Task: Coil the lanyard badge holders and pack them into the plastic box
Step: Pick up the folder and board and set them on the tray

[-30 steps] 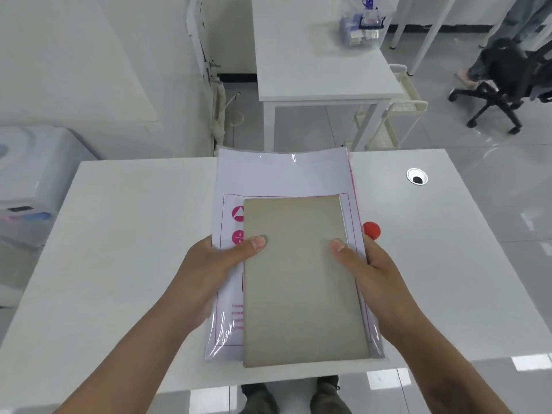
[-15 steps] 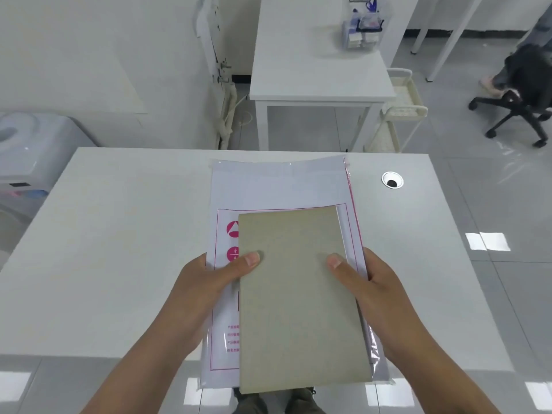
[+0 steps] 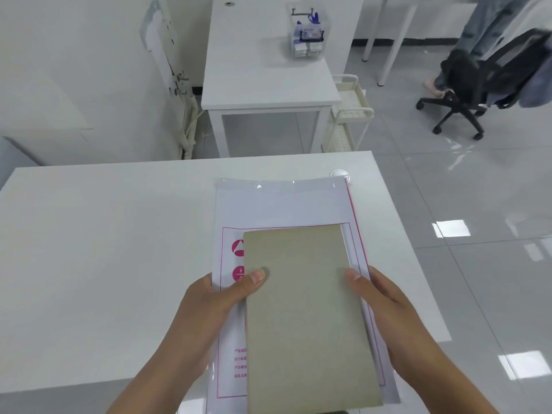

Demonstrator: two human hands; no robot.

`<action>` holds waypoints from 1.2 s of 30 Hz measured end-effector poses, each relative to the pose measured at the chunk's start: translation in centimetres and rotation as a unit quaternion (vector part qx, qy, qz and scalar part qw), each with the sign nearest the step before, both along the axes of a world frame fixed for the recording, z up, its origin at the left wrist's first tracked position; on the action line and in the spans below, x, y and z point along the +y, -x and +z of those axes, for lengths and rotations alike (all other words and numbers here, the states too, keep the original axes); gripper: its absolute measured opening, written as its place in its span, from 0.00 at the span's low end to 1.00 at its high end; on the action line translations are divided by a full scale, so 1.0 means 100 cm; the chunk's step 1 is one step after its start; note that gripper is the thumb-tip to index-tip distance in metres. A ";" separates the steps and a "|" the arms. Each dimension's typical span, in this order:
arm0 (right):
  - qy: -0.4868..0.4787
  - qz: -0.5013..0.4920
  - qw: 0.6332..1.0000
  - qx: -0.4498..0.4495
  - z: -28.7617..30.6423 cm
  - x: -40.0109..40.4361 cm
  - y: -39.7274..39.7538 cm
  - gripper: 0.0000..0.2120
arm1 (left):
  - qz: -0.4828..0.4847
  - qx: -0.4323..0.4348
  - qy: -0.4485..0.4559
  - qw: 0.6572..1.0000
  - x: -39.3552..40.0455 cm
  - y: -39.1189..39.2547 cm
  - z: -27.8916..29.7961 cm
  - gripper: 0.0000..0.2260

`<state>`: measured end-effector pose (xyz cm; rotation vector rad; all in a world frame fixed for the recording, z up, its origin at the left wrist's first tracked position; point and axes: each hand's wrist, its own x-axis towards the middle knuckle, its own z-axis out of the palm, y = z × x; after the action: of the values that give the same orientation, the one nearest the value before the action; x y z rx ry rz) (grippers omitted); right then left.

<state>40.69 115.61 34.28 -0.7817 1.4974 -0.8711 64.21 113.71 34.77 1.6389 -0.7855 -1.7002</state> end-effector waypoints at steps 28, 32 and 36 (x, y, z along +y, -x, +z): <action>-0.033 0.017 0.999 0.000 -0.020 -0.033 0.283 0.10 | 0.005 -0.045 -0.028 0.999 -0.025 0.295 -0.022 0.14; -0.036 0.003 0.999 0.001 -0.026 -0.033 0.295 0.09 | -0.004 -0.042 -0.026 0.999 -0.029 0.306 -0.026 0.13; -0.038 0.001 0.999 -0.010 -0.028 -0.036 0.321 0.09 | -0.010 -0.049 -0.030 0.998 -0.033 0.333 -0.029 0.15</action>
<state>8.58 112.00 31.51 -0.7171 1.5032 -0.8125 30.95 110.37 31.89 1.7720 -0.8078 -1.6815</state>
